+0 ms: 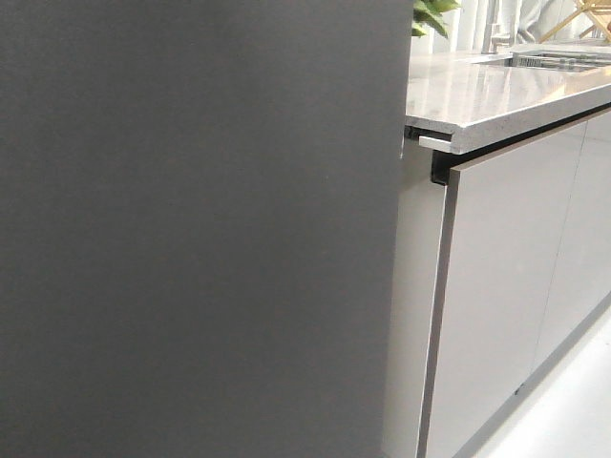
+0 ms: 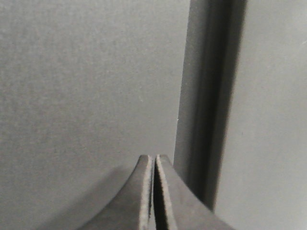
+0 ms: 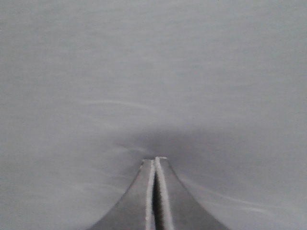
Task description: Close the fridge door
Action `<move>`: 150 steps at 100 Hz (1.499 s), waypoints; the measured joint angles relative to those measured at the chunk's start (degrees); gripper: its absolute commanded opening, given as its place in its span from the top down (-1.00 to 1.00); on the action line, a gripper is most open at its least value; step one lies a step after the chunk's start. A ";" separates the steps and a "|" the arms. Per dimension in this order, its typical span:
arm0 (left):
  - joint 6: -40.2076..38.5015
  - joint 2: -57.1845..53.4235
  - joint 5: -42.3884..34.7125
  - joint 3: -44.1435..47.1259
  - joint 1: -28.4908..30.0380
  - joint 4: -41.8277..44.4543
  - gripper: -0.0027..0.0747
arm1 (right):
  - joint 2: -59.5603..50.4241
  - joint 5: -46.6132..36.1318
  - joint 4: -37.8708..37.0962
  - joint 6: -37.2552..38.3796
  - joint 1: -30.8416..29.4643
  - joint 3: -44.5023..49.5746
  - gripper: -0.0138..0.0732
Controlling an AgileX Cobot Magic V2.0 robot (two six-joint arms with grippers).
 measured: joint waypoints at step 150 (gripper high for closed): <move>0.00 0.00 0.00 0.00 0.00 0.00 0.99 | -74.68 -2.69 -5.88 0.00 -39.57 76.02 0.86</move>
